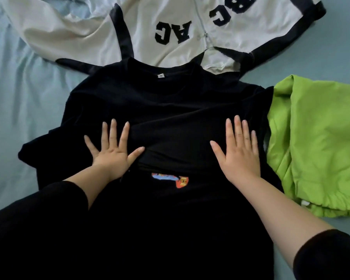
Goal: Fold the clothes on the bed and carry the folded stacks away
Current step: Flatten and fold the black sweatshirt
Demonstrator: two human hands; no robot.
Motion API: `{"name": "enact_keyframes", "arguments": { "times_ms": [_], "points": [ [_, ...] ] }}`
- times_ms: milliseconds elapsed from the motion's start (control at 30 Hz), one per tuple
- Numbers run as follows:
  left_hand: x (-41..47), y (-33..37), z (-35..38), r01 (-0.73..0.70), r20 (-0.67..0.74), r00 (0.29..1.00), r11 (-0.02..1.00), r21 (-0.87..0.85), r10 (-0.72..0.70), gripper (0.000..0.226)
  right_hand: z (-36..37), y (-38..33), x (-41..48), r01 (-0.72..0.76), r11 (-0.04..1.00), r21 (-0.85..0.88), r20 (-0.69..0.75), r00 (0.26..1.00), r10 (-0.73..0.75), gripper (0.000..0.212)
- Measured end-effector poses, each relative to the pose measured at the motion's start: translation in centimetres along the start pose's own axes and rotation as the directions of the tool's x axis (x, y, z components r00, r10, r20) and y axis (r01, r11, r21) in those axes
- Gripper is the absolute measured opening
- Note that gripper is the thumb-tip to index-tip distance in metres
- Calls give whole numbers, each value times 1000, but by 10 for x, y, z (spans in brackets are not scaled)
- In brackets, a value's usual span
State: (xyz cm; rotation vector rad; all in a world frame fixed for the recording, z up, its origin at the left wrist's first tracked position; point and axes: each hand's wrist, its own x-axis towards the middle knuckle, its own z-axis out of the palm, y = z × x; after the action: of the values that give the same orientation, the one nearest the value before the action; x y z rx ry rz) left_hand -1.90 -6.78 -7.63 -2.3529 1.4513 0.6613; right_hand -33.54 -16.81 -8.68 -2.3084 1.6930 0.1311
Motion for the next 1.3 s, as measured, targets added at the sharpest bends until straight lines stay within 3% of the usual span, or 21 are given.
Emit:
{"name": "enact_keyframes", "arguments": {
  "times_ms": [67,200,333,433,467,533,600,667,767,867,933,1067,1133,1167,1200,1233,1300],
  "points": [
    [1,0,1,-24,3,1000,1000,-13,24,78,-1,-35,-7,-85,996,-41,29,996,86,80],
    [2,-5,1,-85,-13,996,996,-7,84,78,17,-144,-27,-17,1000,-17,116,993,18,71],
    [-6,-27,-15,-292,-4,956,956,-22,292,71,25,-225,-25,-210,974,89,192,963,190,61],
    [-21,-73,-27,-443,-101,884,887,131,457,63,24,-263,-35,-284,954,92,277,928,250,65],
    [-28,-94,-26,-423,-150,888,901,99,434,64,24,-275,-44,-282,955,93,314,918,241,69],
    [-41,-140,-25,-257,-200,952,959,-120,230,73,27,-299,-66,-261,959,106,400,895,199,79],
    [-47,-185,-26,13,-98,994,922,-387,-55,80,31,-314,-83,-248,962,112,468,868,169,89],
    [-50,-215,-26,206,18,973,822,-531,-232,76,30,-316,-85,-243,967,78,519,838,169,95],
    [-46,-223,-25,121,-4,988,779,-615,-157,51,22,-307,-70,-246,967,66,613,775,155,97],
    [-42,-201,-28,80,96,995,550,-831,0,42,20,-298,-59,-231,970,72,666,736,126,98],
    [-42,-188,-31,155,137,988,376,-914,-73,22,22,-293,-55,-224,971,78,671,732,115,97],
    [-44,-182,-41,305,334,934,-207,-930,-123,22,22,-292,-54,-214,971,106,664,742,91,98],
    [-44,-190,-49,285,349,920,-307,-908,-179,23,19,-292,-56,-201,972,119,658,750,74,98],
    [-44,-196,-55,256,322,917,-273,-928,-237,20,17,-292,-55,-200,972,127,654,753,70,98],
    [-44,-205,-62,213,258,917,-172,-962,-304,16,14,-291,-55,-197,972,132,651,756,65,97],
    [-45,-216,-69,157,147,925,1,-988,-349,14,11,-290,-55,-190,973,134,650,757,59,96],
    [-48,-243,-87,27,-124,953,487,-873,-276,23,7,-289,-53,-181,974,134,659,750,49,94]
  ]
}}
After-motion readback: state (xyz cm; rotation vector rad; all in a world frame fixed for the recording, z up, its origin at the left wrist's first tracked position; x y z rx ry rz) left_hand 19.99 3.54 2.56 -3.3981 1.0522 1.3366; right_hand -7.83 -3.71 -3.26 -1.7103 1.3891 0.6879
